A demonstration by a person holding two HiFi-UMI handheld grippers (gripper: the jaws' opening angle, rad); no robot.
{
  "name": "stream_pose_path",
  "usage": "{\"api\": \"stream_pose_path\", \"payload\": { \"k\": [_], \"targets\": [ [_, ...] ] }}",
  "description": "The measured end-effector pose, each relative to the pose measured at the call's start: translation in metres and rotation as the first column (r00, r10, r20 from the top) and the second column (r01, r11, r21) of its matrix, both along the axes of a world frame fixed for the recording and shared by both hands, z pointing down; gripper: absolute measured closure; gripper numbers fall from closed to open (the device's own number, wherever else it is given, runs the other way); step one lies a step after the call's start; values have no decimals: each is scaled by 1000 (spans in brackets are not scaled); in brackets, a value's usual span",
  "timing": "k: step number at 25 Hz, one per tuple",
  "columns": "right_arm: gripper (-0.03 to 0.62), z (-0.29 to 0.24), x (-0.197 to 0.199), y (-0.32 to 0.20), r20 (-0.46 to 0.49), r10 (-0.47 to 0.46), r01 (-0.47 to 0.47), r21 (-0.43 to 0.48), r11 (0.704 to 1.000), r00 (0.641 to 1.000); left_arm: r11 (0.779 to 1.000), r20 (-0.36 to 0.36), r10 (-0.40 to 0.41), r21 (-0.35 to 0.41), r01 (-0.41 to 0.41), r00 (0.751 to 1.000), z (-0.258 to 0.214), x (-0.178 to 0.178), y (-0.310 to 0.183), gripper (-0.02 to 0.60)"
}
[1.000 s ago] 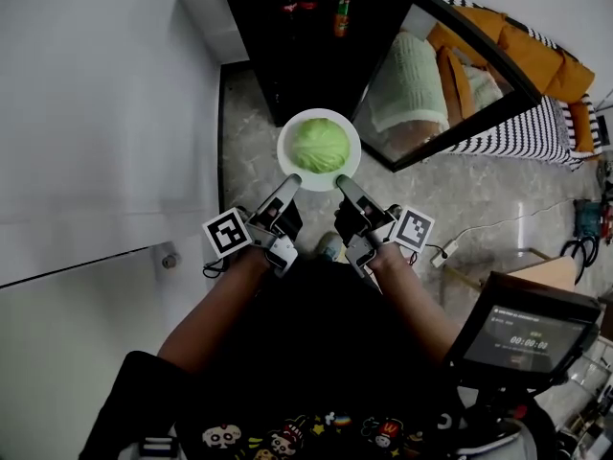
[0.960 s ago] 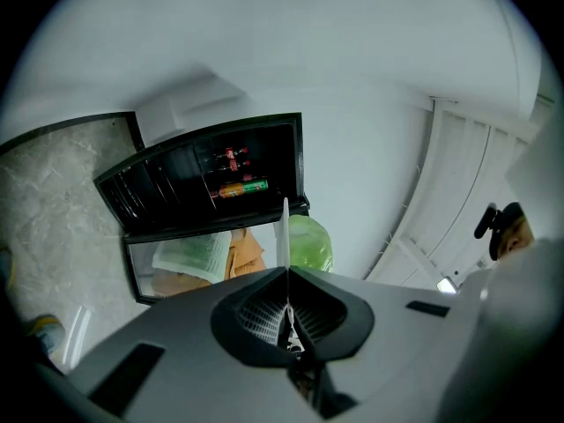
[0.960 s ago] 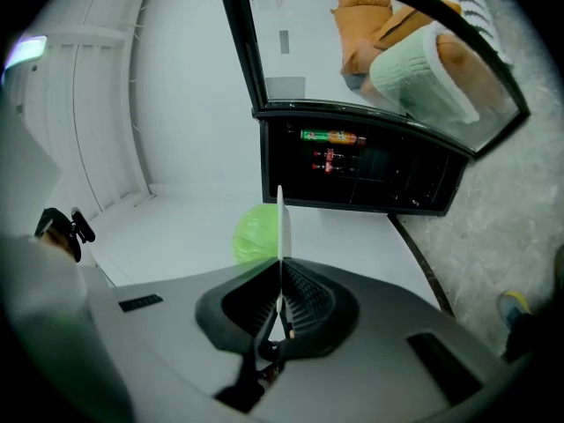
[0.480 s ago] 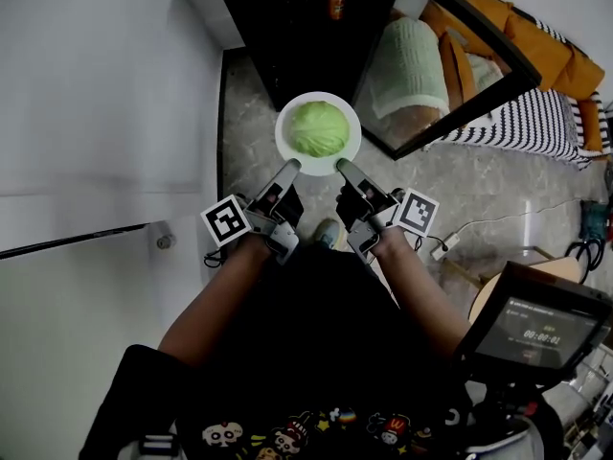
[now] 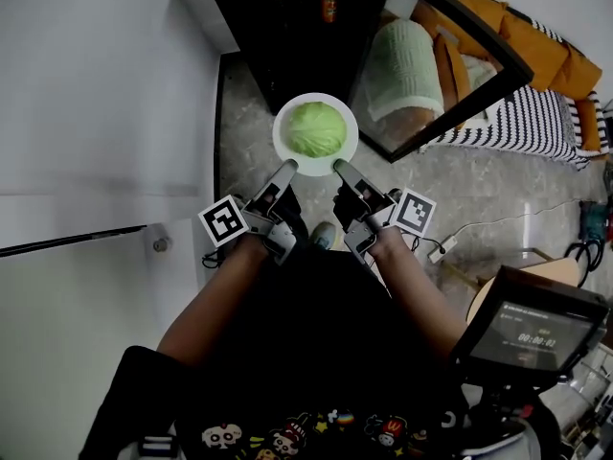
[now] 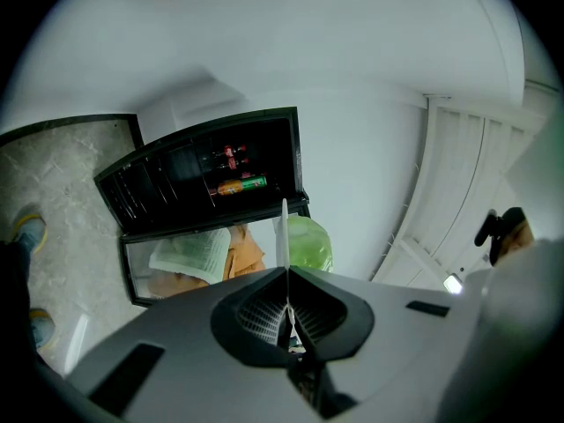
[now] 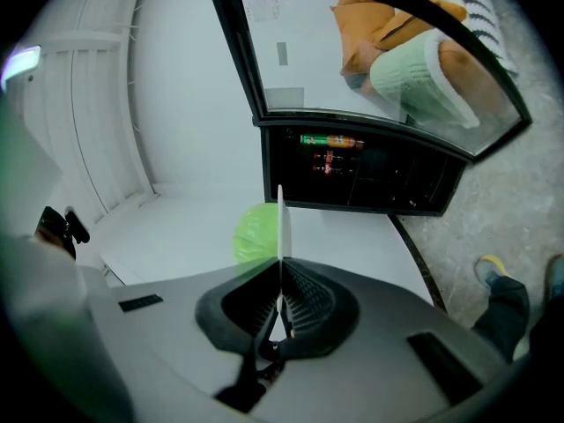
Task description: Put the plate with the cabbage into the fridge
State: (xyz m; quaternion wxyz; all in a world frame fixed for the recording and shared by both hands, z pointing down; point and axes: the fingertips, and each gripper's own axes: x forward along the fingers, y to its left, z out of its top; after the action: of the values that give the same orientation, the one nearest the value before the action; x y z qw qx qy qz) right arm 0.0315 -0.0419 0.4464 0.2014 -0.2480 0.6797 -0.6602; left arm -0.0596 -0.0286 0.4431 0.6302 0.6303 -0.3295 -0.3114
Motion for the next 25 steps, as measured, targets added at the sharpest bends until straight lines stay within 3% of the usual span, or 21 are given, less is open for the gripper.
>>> {"api": "stream_pose_path", "payload": {
  "k": [25],
  "targets": [
    [579,5,0,1,-5,-8,8,-21,1000,1000,1000,-3,-2,-15,2,1000,5,0,0,572]
  ]
}}
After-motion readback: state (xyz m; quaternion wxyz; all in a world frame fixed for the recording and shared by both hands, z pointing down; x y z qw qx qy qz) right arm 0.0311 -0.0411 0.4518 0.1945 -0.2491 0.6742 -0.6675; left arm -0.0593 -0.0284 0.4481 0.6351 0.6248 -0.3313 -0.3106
